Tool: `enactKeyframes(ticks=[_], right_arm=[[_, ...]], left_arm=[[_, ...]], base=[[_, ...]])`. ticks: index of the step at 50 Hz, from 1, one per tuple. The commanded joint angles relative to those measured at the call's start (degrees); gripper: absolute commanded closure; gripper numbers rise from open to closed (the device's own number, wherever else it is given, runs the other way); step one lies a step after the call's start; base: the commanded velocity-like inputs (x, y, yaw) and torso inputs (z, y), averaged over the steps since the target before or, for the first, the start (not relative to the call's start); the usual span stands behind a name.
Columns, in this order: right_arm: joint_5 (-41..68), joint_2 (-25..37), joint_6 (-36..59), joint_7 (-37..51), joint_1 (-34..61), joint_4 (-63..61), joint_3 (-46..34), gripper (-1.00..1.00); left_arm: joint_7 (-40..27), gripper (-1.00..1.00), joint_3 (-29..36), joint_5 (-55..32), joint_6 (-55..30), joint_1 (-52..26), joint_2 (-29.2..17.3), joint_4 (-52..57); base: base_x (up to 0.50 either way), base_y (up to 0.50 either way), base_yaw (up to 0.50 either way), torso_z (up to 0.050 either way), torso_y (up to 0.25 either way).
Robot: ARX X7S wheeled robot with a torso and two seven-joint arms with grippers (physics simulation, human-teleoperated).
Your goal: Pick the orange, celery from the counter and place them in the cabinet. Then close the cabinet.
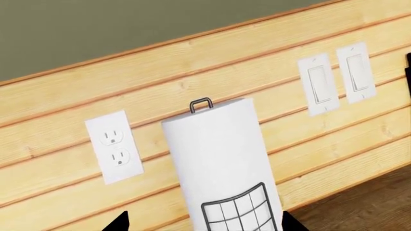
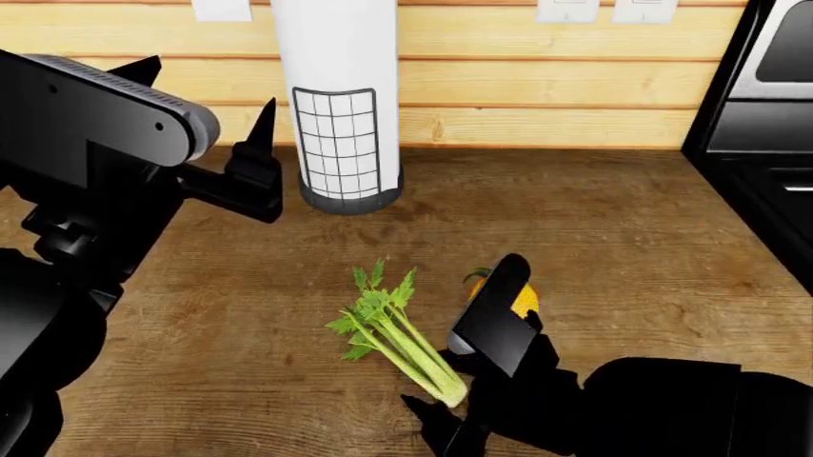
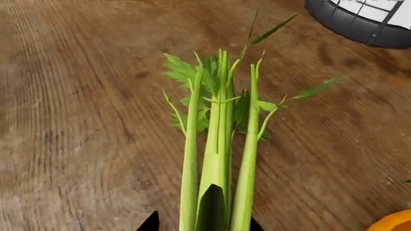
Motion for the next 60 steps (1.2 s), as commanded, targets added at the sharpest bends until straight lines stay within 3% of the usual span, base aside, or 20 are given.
enactKeyframes(ticks=[1, 12, 21, 29, 42, 51, 60], right_arm=[[-4.19, 0.49, 0.70, 1.56, -0.70, 1.68, -3.64, 1.00], [1.30, 1.09, 3.24, 4.95, 0.90, -1.78, 1.29, 1.00], [15.22, 1.83, 6.99, 13.03, 4.41, -6.75, 11.37, 1.00], [30.48, 3.78, 4.63, 21.04, 7.64, -8.87, 17.55, 1.00], [44.42, 9.64, -4.69, 33.59, 14.64, -11.23, 24.42, 1.00], [47.61, 12.28, -10.51, 39.97, 20.11, -12.25, 29.04, 1.00], [44.18, 12.04, -14.05, 43.58, 24.16, -13.65, 33.47, 1.00]], left_arm=[[-0.21, -1.00, 0.09, -0.15, 0.40, 0.40, -0.23, -0.07], [-0.48, -1.00, 0.34, -0.34, 0.44, 0.53, -0.42, -0.07], [-0.70, -1.00, -0.40, -0.34, 0.77, 0.79, -0.91, -0.34], [-0.95, -1.00, -1.06, -0.47, 0.98, 1.29, -1.06, -0.32], [-1.14, -1.00, -1.95, -0.49, 2.53, 3.34, -1.16, -0.48], [-1.19, -1.00, -2.35, -0.65, 3.10, 4.00, -1.24, -0.68], [-1.30, -1.00, -1.82, -0.60, 3.77, 4.93, -1.32, -0.69]], base=[[0.00, 0.00, 0.00, 0.000, 0.000], [0.00, 0.00, 0.00, 0.000, 0.000], [0.00, 0.00, 0.00, 0.000, 0.000], [0.00, 0.00, 0.00, 0.000, 0.000], [0.00, 0.00, 0.00, 0.000, 0.000], [0.00, 0.00, 0.00, 0.000, 0.000], [0.00, 0.00, 0.00, 0.000, 0.000]])
